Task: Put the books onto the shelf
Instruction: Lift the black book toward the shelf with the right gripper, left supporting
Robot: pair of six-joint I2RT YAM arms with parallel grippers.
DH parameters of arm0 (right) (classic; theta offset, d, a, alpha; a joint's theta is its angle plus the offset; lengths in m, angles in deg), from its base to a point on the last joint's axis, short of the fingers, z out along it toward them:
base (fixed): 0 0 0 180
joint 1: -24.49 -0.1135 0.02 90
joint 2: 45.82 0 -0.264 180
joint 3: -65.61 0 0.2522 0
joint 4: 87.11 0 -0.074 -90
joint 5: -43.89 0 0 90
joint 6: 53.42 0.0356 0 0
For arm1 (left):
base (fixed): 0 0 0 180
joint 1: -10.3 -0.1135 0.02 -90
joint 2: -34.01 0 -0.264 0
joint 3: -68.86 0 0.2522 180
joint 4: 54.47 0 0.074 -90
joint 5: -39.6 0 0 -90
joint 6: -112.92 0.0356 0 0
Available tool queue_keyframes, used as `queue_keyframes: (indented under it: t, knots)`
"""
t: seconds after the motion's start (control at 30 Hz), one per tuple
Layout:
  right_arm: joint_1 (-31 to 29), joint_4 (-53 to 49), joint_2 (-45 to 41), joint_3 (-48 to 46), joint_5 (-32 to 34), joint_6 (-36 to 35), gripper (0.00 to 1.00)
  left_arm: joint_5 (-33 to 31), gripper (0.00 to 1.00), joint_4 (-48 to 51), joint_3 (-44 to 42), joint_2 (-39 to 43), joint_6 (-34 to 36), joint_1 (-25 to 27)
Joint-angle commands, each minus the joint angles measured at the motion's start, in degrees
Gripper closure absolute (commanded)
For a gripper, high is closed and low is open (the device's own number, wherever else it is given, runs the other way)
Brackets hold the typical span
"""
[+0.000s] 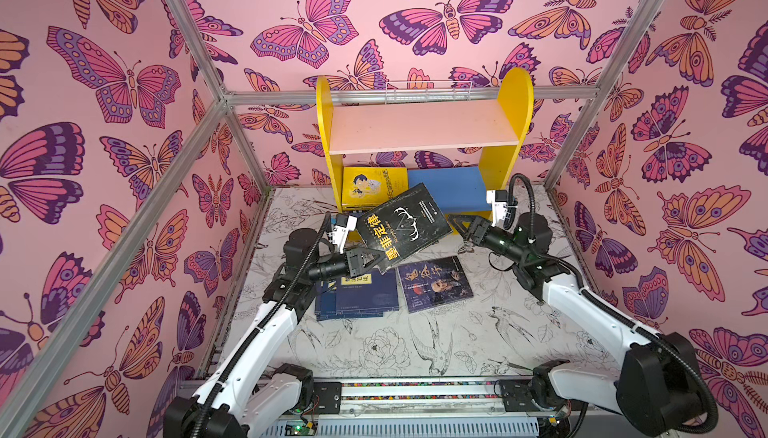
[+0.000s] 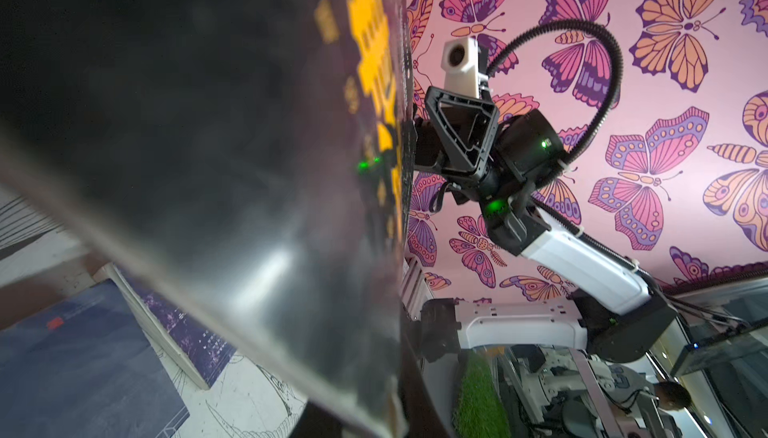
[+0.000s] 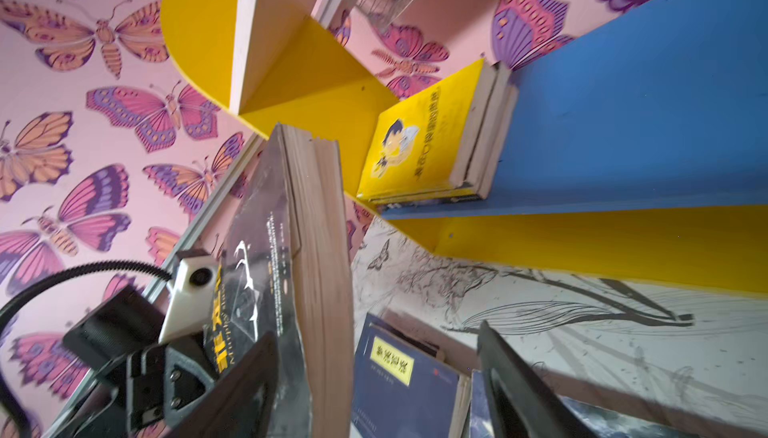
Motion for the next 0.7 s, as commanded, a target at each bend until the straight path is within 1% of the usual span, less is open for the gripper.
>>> queue_keyframes:
  t: [0.0,0.13,0.27,0.4,0.47,0.6,0.67]
  knots:
    - [-0.02,2.78,2.15,1.2,-10.25,1.69,0.26,4.27,1.0,0.42,2.19,2.44,4.62,-0.56]
    - [-0.49,6.68,4.59,0.8,-14.05,5.14,0.3,4.04,1.0,0.73,1.82,2.85,5.23,-0.62]
    - [-1.62,6.73,4.99,0.52,-15.83,5.18,0.32,3.25,1.0,0.78,1.69,3.33,6.14,-0.72]
    - [-2.43,7.91,4.91,-0.21,-17.17,6.7,0.42,2.47,1.0,1.52,2.01,2.99,7.16,-0.78]
    - [-2.61,9.9,4.81,-0.85,-17.64,8.31,0.5,2.02,1.0,1.71,1.92,2.71,7.48,-0.81]
    - [-2.57,10.48,3.83,-1.5,-16.79,8.45,0.75,1.01,1.0,1.98,1.29,2.19,7.82,-0.74]
    - [-2.58,10.63,3.05,-1.76,-15.51,7.57,0.85,-0.45,1.0,2.05,0.85,2.27,7.83,-0.84]
